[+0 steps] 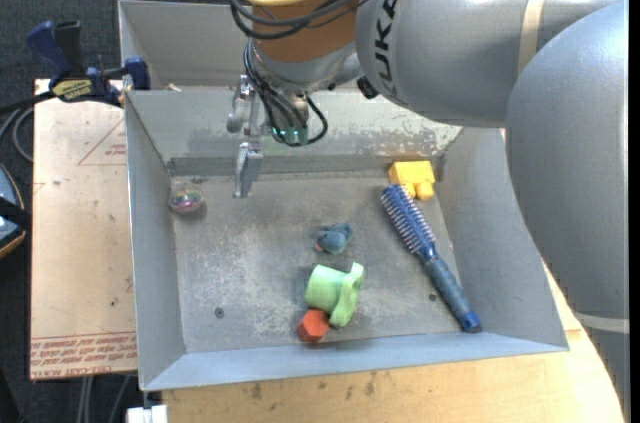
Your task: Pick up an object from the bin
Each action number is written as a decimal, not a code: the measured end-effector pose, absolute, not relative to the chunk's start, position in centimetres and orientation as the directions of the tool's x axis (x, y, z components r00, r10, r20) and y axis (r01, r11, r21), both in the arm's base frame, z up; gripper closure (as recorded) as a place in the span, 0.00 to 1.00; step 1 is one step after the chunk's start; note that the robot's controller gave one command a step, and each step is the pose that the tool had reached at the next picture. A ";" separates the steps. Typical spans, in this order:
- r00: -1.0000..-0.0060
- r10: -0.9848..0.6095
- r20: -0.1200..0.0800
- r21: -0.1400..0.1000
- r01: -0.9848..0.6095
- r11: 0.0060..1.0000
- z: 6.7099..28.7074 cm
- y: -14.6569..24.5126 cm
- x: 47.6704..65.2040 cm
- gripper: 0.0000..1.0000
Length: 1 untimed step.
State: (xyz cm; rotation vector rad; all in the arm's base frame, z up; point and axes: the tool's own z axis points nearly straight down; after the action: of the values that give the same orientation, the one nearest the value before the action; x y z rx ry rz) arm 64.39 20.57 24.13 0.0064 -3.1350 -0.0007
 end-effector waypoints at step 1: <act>-0.903 -0.430 -0.007 0.001 -0.430 0.903 7.4 25.1 65.8 0.00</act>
Offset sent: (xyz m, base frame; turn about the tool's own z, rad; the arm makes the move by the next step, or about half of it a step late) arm 0.0122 0.0445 -0.1713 -0.4426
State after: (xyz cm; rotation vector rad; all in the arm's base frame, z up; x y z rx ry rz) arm 65.83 25.15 7.36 0.6930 -3.0705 -0.0040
